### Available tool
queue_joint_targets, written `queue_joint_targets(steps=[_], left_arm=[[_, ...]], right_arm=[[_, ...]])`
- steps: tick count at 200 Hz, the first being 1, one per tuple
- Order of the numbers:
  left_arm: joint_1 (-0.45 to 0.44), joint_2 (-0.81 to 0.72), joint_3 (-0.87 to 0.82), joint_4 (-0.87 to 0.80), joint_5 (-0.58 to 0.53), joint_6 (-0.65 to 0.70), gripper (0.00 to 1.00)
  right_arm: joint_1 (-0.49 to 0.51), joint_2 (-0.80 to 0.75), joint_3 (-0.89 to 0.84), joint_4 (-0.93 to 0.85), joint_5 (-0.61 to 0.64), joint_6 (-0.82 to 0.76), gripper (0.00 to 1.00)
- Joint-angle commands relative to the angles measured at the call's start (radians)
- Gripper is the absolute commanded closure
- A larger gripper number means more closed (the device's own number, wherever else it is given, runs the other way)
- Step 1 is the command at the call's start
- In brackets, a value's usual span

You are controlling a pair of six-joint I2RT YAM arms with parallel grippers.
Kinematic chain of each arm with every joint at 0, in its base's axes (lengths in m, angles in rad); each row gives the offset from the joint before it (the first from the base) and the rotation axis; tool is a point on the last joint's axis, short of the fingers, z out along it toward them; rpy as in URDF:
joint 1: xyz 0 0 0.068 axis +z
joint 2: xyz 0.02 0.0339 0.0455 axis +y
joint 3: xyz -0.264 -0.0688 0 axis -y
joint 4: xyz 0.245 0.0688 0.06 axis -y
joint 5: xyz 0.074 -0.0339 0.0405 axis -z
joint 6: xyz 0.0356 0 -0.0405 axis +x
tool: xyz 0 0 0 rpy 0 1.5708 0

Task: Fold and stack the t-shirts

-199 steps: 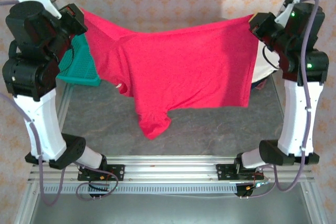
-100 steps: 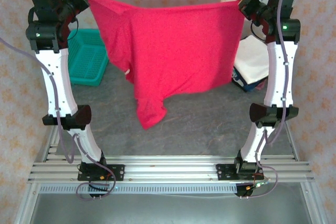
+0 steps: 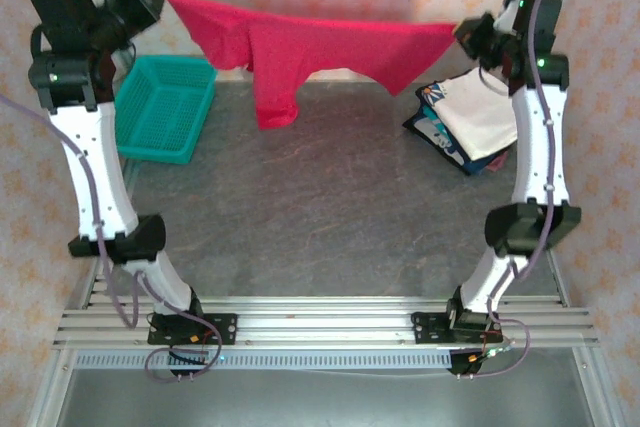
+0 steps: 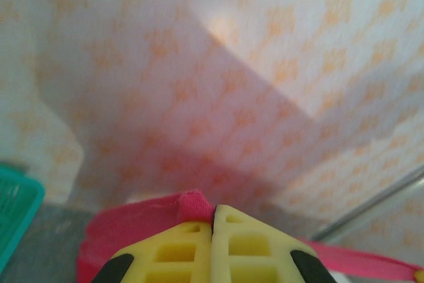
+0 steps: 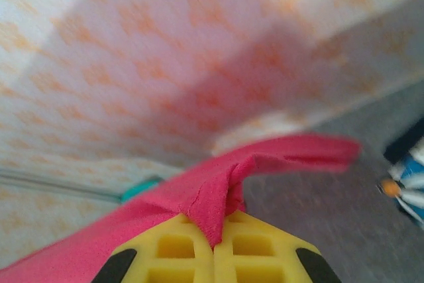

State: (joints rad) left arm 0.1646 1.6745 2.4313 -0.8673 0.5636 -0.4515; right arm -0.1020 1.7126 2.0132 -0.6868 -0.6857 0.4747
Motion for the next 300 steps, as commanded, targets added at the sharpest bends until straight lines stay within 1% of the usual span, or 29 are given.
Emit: queue_joint_targets(steps=[1,13,30,37,42,54,58,60,63,69,76,85,90,98,103,105,107,119,132,146,172,185,203,221,237,249,266,279,300], left_arm=[[-0.071,-0.254,-0.437,-0.013,-0.026,0.078,0.99],[-0.08,-0.404,-0.738,0.035,-0.035,0.021,0.99],[-0.082,-0.585,-1.064,-0.005,-0.076,-0.042,1.0],[-0.081,-0.657,-1.207,-0.038,-0.121,-0.075,1.0],[-0.082,-0.707,-1.297,-0.064,-0.162,-0.127,0.99],[-0.082,-0.834,-1.501,-0.091,-0.189,-0.216,0.99],[-0.083,-0.87,-1.551,-0.116,-0.21,-0.259,0.97],[-0.082,-0.891,-1.578,-0.131,-0.228,-0.28,0.96],[-0.082,-0.921,-1.613,-0.151,-0.242,-0.315,0.89],[-0.082,-0.974,-1.68,-0.163,-0.243,-0.367,0.8],[-0.082,-1.044,-1.758,-0.179,-0.242,-0.425,0.67],[-0.082,-1.117,-1.82,-0.239,-0.287,-0.499,0.43],[-0.082,-1.153,-1.845,-0.269,-0.305,-0.526,0.35],[-0.082,-1.191,-1.866,-0.301,-0.326,-0.552,0.23],[-0.082,-1.212,-1.869,-0.311,-0.34,-0.561,0.05],[-0.082,-1.218,-1.868,-0.313,-0.343,-0.563,0.01],[-0.082,-1.22,-1.865,-0.314,-0.347,-0.564,0.01],[-0.082,-1.22,-1.847,-0.305,-0.352,-0.562,0.0],[-0.083,-1.181,-1.801,-0.277,-0.366,-0.533,0.0],[-0.083,-1.106,-1.727,-0.248,-0.381,-0.486,0.0],[-0.083,-0.932,-1.583,-0.168,-0.419,-0.375,0.0],[-0.085,-0.846,-1.518,-0.114,-0.407,-0.337,0.0],[-0.099,-0.719,-1.429,-0.041,-0.346,-0.296,0.0],[-0.141,-0.576,-1.31,-0.078,-0.341,-0.224,0.0],[-0.174,-0.477,-1.226,-0.159,-0.339,-0.188,0.0],[-0.202,-0.461,-1.231,-0.174,-0.342,-0.192,0.01],[-0.224,-0.492,-1.296,-0.161,-0.302,-0.236,0.02],[-0.242,-0.531,-1.361,-0.163,-0.272,-0.276,0.03],[-0.296,-0.603,-1.466,-0.174,-0.249,-0.342,0.04]], right_arm=[[-0.017,-0.19,-0.353,0.105,-0.004,-0.026,1.0],[-0.016,-0.282,-0.555,0.109,-0.015,-0.034,1.0],[-0.017,-0.413,-0.825,0.087,0.017,-0.037,1.0],[-0.018,-0.465,-0.938,0.089,0.028,-0.033,0.96],[-0.017,-0.503,-1.009,0.087,0.039,-0.034,0.92],[-0.017,-0.584,-1.158,0.046,0.123,-0.029,0.9],[-0.017,-0.605,-1.203,0.039,0.142,-0.025,0.85],[-0.018,-0.616,-1.222,0.038,0.145,-0.024,0.82],[-0.017,-0.632,-1.255,0.041,0.144,-0.024,0.76],[-0.017,-0.659,-1.309,0.047,0.141,-0.023,0.64],[-0.018,-0.684,-1.354,0.029,0.174,-0.016,0.56],[-0.018,-0.715,-1.387,0.0,0.232,0.0,0.45],[-0.017,-0.731,-1.402,0.001,0.239,0.001,0.41],[-0.017,-0.75,-1.414,-0.001,0.237,0.005,0.37],[-0.017,-0.76,-1.413,-0.004,0.234,0.007,0.35],[-0.017,-0.763,-1.41,-0.009,0.233,0.008,0.34],[-0.016,-0.766,-1.408,-0.012,0.232,0.009,0.33],[-0.018,-0.779,-1.388,-0.032,0.221,0.023,0.3],[-0.017,-0.788,-1.353,-0.055,0.196,0.034,0.29],[-0.017,-0.792,-1.303,-0.074,0.193,0.046,0.28],[-0.011,-0.777,-1.227,-0.024,0.124,0.078,0.25],[0.012,-0.741,-1.192,0.004,0.1,0.078,0.25],[0.055,-0.667,-1.134,0.003,0.095,0.049,0.24],[0.103,-0.593,-1.071,-0.034,0.122,0.019,0.24],[0.134,-0.536,-1.02,-0.116,0.188,-0.009,0.24],[0.137,-0.5,-1.006,-0.171,0.222,-0.023,0.25],[0.137,-0.491,-1.019,-0.22,0.272,-0.027,0.26],[0.137,-0.496,-1.042,-0.246,0.283,-0.023,0.28],[0.137,-0.507,-1.099,-0.272,0.286,-0.006,0.31]])
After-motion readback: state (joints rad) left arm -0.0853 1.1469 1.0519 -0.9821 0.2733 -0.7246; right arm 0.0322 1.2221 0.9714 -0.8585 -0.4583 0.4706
